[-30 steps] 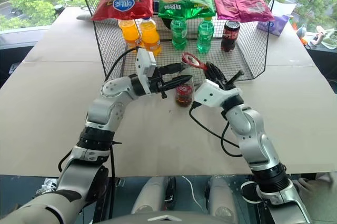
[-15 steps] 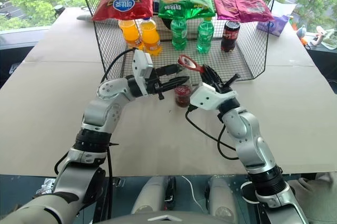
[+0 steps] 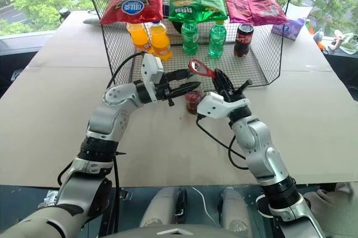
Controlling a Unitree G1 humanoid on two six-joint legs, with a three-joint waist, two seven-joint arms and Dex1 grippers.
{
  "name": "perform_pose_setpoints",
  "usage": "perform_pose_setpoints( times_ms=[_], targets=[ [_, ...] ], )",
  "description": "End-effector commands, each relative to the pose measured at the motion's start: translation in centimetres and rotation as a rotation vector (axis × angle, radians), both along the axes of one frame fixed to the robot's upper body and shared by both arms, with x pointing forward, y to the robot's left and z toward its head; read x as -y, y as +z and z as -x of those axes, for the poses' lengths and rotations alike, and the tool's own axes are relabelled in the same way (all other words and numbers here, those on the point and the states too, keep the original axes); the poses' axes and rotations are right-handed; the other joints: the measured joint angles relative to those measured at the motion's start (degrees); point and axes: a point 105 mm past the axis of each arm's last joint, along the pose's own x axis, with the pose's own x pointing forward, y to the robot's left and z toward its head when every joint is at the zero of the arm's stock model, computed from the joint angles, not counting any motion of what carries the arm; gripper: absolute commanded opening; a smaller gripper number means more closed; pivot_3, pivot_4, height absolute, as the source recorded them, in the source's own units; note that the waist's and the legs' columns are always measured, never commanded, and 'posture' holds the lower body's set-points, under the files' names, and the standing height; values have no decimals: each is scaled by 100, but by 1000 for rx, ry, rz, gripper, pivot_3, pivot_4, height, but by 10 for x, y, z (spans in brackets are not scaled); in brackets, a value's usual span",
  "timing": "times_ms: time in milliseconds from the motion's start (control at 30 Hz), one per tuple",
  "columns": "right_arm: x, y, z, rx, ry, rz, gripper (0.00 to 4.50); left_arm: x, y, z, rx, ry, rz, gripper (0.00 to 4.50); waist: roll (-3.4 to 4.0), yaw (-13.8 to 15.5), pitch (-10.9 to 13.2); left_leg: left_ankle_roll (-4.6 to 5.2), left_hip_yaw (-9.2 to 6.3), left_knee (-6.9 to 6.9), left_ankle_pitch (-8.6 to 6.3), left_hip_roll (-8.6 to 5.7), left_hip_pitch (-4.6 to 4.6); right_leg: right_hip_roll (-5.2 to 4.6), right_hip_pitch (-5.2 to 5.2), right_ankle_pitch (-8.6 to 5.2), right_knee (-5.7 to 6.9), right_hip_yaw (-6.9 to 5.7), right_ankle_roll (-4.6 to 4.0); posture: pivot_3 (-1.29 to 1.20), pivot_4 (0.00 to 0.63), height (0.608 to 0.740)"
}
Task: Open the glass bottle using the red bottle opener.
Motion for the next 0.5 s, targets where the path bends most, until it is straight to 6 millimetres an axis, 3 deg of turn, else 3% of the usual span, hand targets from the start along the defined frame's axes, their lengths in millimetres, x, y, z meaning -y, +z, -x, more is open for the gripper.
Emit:
perform_pose_setpoints(
  times_ms=[33,500],
  targets=[
    [-9,-19,0,-53,8,79,0,8,7,2,33,-20,4,1989,1,1,-1,0,0,0,0,0,0,0,0,2,0,1,-3,0,150,740],
    [-6,1,1,-68,87,144,0,7,5,3,34,-18,-7,1989,5,1,-4,2,0,0,-1,0,0,-2,-1,5,0,1,-9,0,150,740]
  ],
)
